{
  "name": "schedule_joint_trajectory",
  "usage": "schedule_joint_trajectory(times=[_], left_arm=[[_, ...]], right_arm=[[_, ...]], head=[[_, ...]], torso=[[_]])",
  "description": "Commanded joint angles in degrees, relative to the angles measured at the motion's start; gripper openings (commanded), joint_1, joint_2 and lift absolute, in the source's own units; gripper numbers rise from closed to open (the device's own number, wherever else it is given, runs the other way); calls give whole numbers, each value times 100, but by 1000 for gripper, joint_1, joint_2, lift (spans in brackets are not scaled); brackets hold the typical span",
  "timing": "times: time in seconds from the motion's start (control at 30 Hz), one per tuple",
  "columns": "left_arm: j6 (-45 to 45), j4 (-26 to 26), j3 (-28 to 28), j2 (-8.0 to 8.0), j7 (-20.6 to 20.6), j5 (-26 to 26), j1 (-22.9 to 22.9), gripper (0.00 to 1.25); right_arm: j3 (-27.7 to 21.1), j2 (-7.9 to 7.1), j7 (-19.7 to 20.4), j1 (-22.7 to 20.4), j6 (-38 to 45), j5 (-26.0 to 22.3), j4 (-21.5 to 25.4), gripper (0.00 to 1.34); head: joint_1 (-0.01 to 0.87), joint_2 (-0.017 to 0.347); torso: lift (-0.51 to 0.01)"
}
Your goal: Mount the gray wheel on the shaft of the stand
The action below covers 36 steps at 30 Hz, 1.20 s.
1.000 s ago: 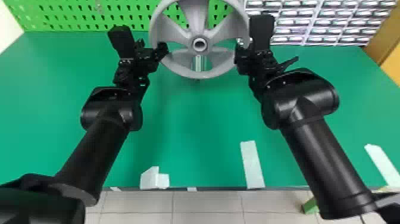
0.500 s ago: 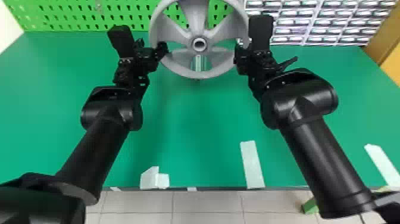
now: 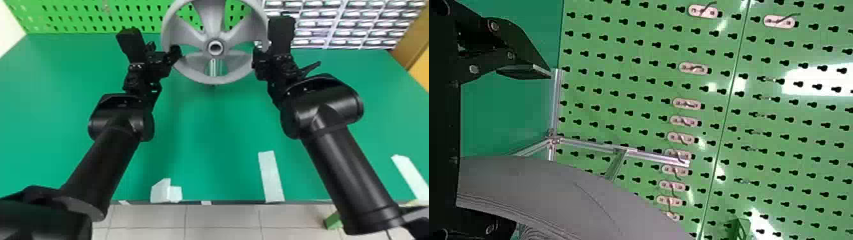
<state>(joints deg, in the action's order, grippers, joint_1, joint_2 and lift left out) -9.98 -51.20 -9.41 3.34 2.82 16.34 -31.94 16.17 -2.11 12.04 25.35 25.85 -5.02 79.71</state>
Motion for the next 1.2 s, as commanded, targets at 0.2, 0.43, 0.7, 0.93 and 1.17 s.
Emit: schedule_joint_trajectory(times=[0.2,0.43,0.7,0.93,1.17], left_arm=[[-4,-4,-70,0,-704,35,4,736],[-13,-4,-96,0,-704,35,4,744],[-22,-4,-105,0,-704,35,13,755],[-48,-4,-166,0,-633,35,13,773],[-66,-4,-281,-9,-624,71,4,782]], right_arm=[[-17,0,1055,-12,-62,-34,1,403],[-26,-9,1055,-39,-194,-69,-26,603],[-26,-9,1055,-39,-229,-78,-43,658],[-17,-17,1055,-47,-264,-78,-61,715],[27,-17,1055,-39,-291,-78,-87,719]], head=[[865,52],[865,52],[865,52],[865,52],[865,52]], torso=[[-101],[-101],[-101],[-101],[-101]])
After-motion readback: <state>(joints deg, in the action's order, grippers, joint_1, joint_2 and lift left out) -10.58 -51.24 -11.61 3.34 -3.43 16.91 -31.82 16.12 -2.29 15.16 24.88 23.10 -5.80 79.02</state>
